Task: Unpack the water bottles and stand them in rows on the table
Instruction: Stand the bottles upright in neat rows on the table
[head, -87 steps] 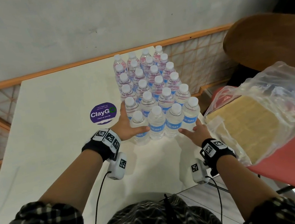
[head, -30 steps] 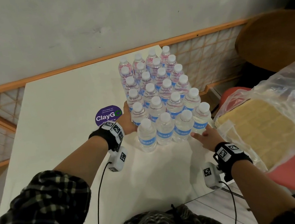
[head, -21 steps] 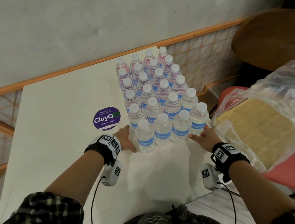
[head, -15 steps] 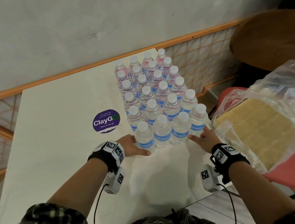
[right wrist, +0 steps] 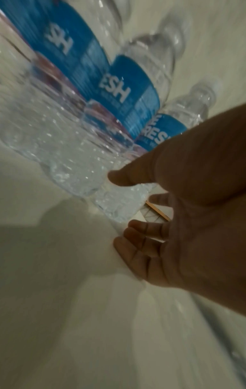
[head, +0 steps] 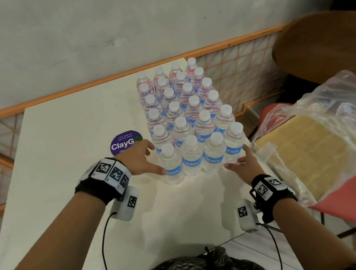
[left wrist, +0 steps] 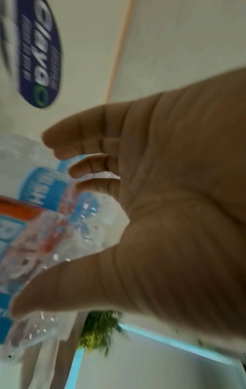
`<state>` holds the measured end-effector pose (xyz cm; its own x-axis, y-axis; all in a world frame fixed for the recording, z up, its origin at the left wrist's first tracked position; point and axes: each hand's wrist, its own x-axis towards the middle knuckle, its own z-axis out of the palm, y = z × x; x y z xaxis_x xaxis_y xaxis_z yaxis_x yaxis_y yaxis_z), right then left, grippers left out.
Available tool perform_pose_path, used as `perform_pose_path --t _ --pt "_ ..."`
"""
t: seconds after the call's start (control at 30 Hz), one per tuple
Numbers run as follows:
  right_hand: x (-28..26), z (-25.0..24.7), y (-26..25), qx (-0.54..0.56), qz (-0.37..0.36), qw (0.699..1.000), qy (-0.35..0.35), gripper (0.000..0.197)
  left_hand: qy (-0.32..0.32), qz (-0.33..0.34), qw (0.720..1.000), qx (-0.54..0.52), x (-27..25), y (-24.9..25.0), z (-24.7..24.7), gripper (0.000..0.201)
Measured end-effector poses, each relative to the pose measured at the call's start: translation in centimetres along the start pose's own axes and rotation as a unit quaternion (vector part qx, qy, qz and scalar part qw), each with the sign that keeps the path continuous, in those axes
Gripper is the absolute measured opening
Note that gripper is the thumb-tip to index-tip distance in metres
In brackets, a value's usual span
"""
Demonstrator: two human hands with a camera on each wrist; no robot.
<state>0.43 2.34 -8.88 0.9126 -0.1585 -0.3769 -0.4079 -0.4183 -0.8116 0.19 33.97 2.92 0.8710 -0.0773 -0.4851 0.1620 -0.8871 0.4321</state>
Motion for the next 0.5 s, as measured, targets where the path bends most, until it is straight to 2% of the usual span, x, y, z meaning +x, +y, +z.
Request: perform_pose_path --t 0.07,0.1,0.17,0.23,0.3,0.37,0.5 --pt "-1.3 0.2 0.2 0.036 0.022 0.999 0.035 0.063 0.063 0.048 0.997 0.011 -1.4 1.5 -1.3 0.089" --pt "-2.0 0.4 0.3 0.019 0.032 0.998 0.044 0.049 0.098 0.075 0.992 0.018 -2.0 2.6 -1.6 0.088" --pt "-2.8 0.8 0.4 -0.052 0.034 0.998 0.012 0.030 0.149 0.123 0.981 0.027 -2.5 4.6 -1.6 0.086" --pt "-3.0 1.3 0.1 -0.055 0.017 0.997 -0.052 0.026 0.161 0.165 0.972 0.046 -2.4 6.4 -0.8 0.082" --pt "-3.0 1.9 -0.6 -0.040 -0.005 0.995 -0.086 0.026 0.137 0.186 0.969 0.087 -1.8 7.6 0.5 0.073" --pt "-2.5 2.5 -1.1 -0.027 -0.016 0.996 -0.081 0.028 0.119 0.192 0.966 0.127 -1.1 8.1 1.4 0.060" --pt "-1.5 3.2 -0.8 -0.007 -0.010 0.998 -0.057 0.032 0.141 0.199 0.961 0.130 -0.7 7.9 1.6 0.046"
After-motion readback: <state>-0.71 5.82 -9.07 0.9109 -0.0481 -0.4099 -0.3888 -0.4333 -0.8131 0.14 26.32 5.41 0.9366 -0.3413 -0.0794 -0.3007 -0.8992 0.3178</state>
